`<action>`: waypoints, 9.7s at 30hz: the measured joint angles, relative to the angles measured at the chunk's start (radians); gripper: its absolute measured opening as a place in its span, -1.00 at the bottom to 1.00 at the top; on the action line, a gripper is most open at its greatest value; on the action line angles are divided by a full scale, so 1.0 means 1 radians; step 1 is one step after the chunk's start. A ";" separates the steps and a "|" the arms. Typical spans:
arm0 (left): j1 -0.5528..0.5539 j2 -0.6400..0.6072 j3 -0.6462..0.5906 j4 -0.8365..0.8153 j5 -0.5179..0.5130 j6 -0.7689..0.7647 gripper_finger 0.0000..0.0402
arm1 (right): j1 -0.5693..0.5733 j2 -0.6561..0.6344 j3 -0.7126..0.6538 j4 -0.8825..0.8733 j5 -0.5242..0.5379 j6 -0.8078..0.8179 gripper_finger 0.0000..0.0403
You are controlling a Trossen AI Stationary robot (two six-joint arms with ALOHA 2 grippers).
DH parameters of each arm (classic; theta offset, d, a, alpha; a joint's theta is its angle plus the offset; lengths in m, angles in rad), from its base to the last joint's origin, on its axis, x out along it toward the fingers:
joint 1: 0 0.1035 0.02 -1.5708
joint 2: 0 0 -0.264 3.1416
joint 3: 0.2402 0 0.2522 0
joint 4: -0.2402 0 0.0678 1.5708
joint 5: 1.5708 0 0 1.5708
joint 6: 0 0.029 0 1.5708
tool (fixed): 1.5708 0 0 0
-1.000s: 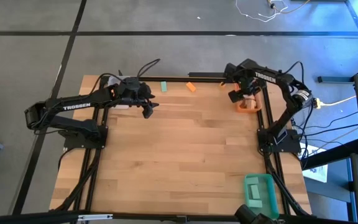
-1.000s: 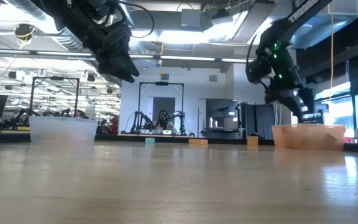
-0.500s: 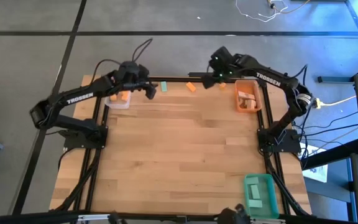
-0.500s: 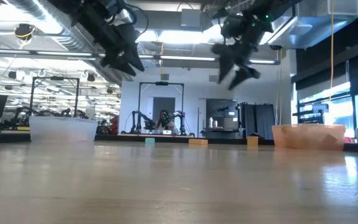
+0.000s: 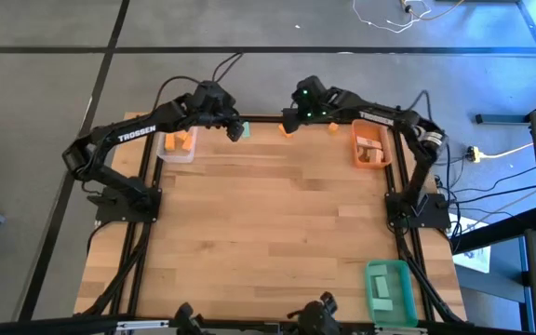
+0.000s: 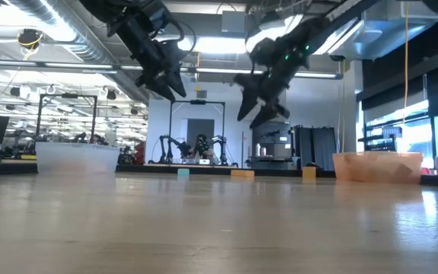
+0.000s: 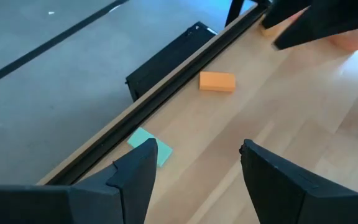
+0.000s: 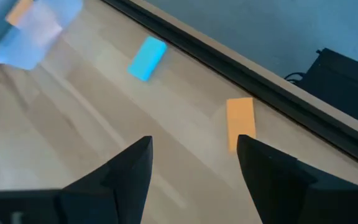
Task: Sort & place blocks by color
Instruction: Put the orange block into the transparent bin
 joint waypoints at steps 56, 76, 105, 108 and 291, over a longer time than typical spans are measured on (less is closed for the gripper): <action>-0.005 0.002 0.000 0.007 -0.029 0.049 0.09 | 0.014 0.293 0.247 -0.271 -0.142 -0.392 -0.39; -0.071 0.002 0.000 0.022 0.108 0.917 0.09 | 0.055 0.292 0.545 -0.461 -0.330 -0.412 -0.39; -0.213 0.009 0.000 0.100 -0.099 1.073 0.06 | 0.055 0.289 0.546 -0.341 -0.640 -0.326 -0.39; -0.213 0.009 0.000 0.101 -0.100 1.078 0.05 | 0.055 0.289 0.546 -0.313 -0.668 -0.309 -0.39; 0.184 0.098 -0.080 0.010 0.269 -0.416 -0.43 | -0.257 0.306 0.201 -0.560 0.134 -0.108 0.13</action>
